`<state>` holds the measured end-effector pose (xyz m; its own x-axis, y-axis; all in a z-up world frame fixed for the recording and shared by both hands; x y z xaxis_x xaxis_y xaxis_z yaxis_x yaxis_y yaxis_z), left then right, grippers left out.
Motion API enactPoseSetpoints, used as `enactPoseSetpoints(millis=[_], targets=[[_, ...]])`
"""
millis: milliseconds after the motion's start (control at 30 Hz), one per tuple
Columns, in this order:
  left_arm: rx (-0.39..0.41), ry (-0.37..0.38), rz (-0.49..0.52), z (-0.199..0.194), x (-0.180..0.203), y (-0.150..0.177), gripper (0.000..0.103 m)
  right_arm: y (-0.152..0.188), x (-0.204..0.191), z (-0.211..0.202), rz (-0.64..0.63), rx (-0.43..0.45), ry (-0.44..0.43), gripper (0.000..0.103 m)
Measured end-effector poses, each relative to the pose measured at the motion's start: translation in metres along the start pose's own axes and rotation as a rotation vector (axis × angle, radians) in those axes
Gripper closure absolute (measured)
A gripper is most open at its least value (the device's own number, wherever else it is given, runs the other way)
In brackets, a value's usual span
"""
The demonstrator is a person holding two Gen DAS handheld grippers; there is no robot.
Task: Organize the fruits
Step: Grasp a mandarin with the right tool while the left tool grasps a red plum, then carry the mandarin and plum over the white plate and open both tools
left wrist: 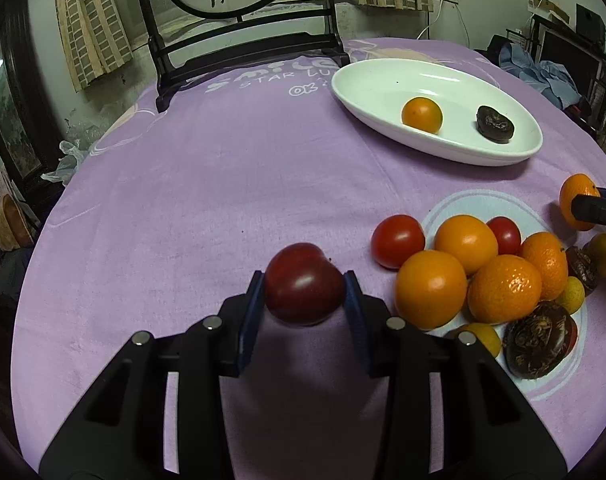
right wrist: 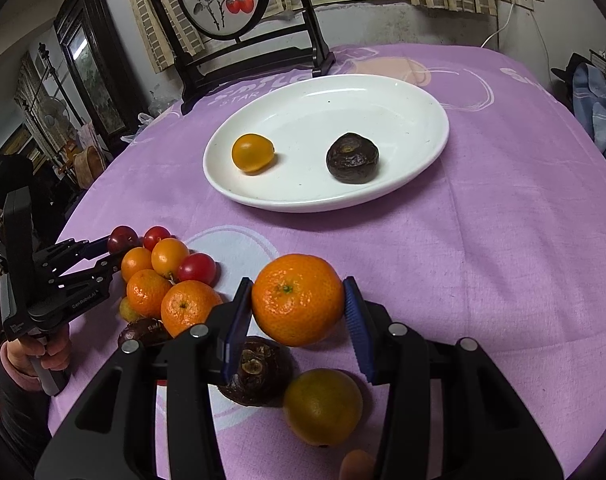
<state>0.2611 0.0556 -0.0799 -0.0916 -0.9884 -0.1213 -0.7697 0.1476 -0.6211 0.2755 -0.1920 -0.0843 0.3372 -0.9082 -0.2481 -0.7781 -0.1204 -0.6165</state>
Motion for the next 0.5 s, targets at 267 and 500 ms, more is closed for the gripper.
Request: enactPoseSetpoints(millis=[267, 500], targets=[[0.016, 0.0, -0.008, -0.004, -0.001, 0.0, 0.063, 0.0, -0.001, -0.003, -0.006, 0.015, 0.004, 0.058], [0.061, 0.035, -0.046, -0.016, -0.001, -0.008, 0.063, -0.007, 0.001, -0.005, -0.001, 0.046, 0.013, 0.058]])
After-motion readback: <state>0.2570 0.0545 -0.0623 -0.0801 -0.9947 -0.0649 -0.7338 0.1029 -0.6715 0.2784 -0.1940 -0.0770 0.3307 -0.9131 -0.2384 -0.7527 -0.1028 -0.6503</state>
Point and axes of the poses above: each gripper's, at about its wrist camera, not at the fingertips, and z roughly the way its jaws point, x to its right, y to its underside, the point moved 4 cm from there along z, roughly the way its jaws point, and after that the axes turned 2 degrees about -x, right-handed, at the moved point
